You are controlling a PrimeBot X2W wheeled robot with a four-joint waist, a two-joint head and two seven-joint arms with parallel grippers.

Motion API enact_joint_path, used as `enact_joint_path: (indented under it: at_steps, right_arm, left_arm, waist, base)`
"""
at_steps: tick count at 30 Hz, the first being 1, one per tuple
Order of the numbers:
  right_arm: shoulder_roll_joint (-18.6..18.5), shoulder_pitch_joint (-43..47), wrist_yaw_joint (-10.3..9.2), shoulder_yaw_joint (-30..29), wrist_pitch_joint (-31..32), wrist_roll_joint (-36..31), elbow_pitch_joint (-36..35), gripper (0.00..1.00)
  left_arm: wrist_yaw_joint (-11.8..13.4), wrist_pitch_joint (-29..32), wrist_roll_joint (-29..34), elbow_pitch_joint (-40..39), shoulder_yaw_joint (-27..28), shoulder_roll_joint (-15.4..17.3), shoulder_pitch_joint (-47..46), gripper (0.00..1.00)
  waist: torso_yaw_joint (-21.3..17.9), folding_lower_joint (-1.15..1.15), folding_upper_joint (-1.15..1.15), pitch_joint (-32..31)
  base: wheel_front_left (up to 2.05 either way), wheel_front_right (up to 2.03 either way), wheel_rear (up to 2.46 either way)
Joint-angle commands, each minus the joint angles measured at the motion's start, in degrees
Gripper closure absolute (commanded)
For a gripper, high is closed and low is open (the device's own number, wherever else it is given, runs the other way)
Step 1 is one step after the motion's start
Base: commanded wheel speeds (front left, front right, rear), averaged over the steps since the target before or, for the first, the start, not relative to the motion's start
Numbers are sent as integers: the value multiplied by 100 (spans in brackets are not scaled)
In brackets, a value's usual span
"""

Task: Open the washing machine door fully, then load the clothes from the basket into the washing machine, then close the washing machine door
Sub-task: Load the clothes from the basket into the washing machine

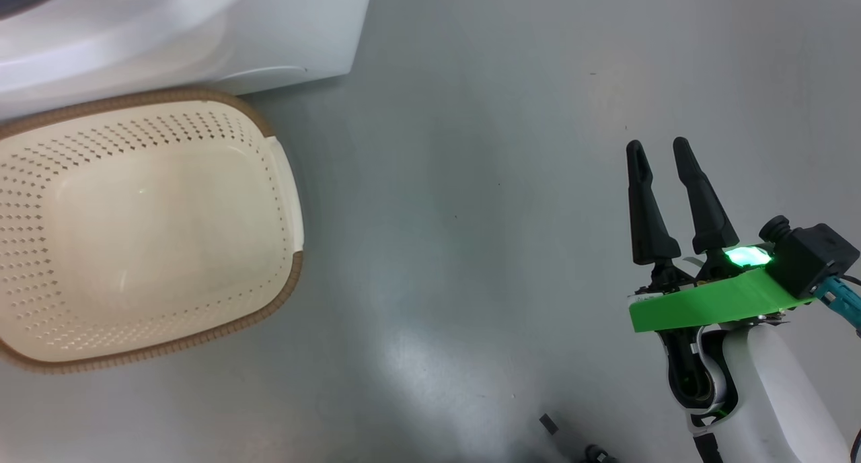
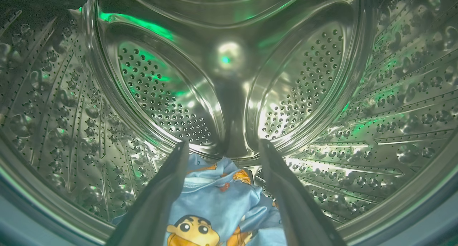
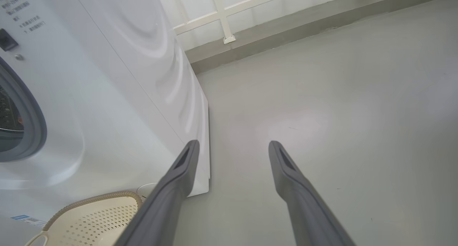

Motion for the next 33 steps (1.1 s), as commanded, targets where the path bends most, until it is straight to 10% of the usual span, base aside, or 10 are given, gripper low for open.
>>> enact_joint_path:
  at_steps: [1,33]
  right_arm:
    - [-39,34,32,101,-28,-31,-118,0]
    - [-182,328,32,-99,-28,-394,45,0]
  left_arm:
    - [5,-29,111,-109,75,239,81,0]
    - [4,-29,249,-1327,443,-773,2849,0]
  waist:
    - [16,0,0,-22]
    - [585,0,0,-1298]
  base:
    - [0,0,0]
    - [0,0,0]
